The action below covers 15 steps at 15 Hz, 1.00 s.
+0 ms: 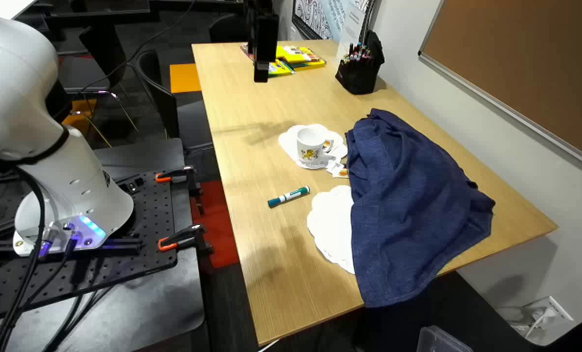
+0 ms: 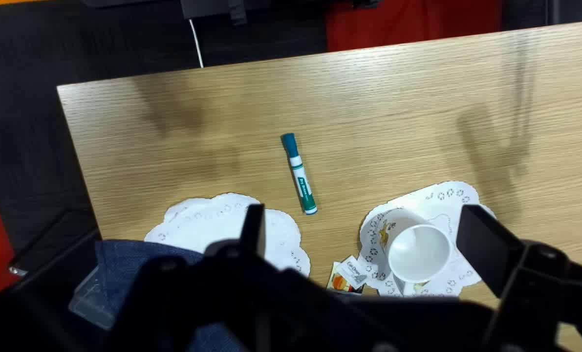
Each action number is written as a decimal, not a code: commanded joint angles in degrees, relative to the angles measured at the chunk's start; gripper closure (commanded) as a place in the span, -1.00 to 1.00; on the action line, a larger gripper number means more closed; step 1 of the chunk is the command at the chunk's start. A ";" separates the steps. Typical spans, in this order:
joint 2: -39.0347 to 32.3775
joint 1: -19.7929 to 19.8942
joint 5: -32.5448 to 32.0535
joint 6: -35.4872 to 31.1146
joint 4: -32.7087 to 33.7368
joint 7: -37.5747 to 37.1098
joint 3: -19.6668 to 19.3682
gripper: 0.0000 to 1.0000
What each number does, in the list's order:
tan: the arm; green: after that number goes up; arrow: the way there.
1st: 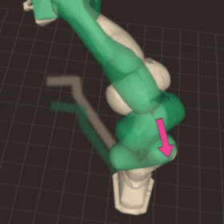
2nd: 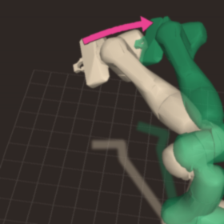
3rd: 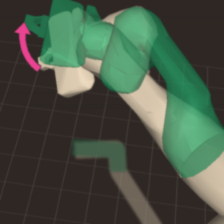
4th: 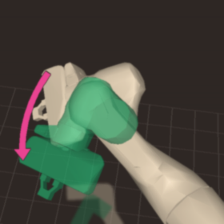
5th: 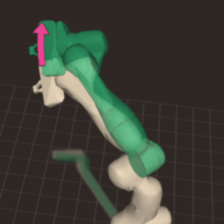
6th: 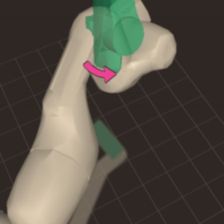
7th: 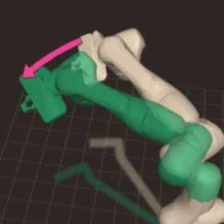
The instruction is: Move the cup away from the table mat then put the marker inside the cup
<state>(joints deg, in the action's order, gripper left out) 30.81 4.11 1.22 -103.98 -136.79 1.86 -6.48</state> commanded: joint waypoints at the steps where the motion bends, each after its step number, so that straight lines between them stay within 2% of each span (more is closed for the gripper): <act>1: -0.06 0.40 0.17 0.14 0.13 0.18 0.31 -1.00; 7: -0.06 0.40 0.17 0.14 0.13 0.18 0.32 -1.00; 11: -1.73 -0.59 1.32 -2.40 -1.13 -2.66 2.55 -1.00; 15: -4.80 -1.52 2.21 -8.67 -3.55 -9.12 7.04 -1.00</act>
<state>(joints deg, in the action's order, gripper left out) 28.42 3.39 2.62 -108.01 -138.87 -1.58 -2.32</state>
